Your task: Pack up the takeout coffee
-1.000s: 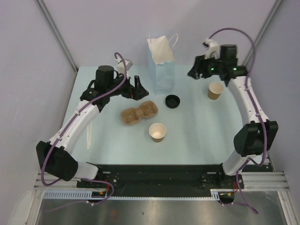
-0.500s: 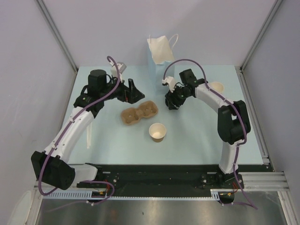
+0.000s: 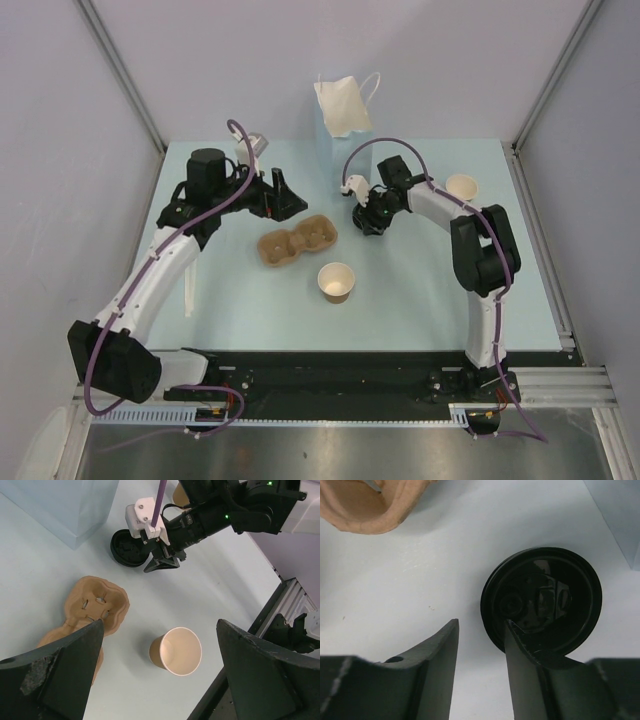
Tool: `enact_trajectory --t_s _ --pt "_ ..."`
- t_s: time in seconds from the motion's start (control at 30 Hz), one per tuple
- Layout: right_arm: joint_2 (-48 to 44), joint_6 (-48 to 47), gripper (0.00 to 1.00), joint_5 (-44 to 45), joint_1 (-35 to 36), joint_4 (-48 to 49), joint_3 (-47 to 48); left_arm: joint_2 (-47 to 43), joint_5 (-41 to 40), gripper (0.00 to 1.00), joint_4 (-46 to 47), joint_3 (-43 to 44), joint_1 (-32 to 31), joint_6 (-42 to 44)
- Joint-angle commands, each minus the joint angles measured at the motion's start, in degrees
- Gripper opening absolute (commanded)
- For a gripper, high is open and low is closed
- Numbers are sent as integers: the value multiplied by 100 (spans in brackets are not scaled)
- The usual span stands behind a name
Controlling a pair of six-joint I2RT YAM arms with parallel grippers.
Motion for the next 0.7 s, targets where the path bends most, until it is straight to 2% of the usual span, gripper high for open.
enact_trajectory --t_s 0.0,0.17,0.3,0.57,0.67 --pt "103 -174 43 88 17 469 90 22 162 100 142 84 76 100" --pt "182 -297 37 123 17 522 81 57 188 99 124 84 85 117" --pt "208 -358 26 123 17 505 72 75 180 100 115 84 94 109" --pt "243 -472 31 123 35 479 64 154 153 100 37 225 172 205" --pt "235 -499 21 106 44 479 64 163 197 100 1 225 190 205"
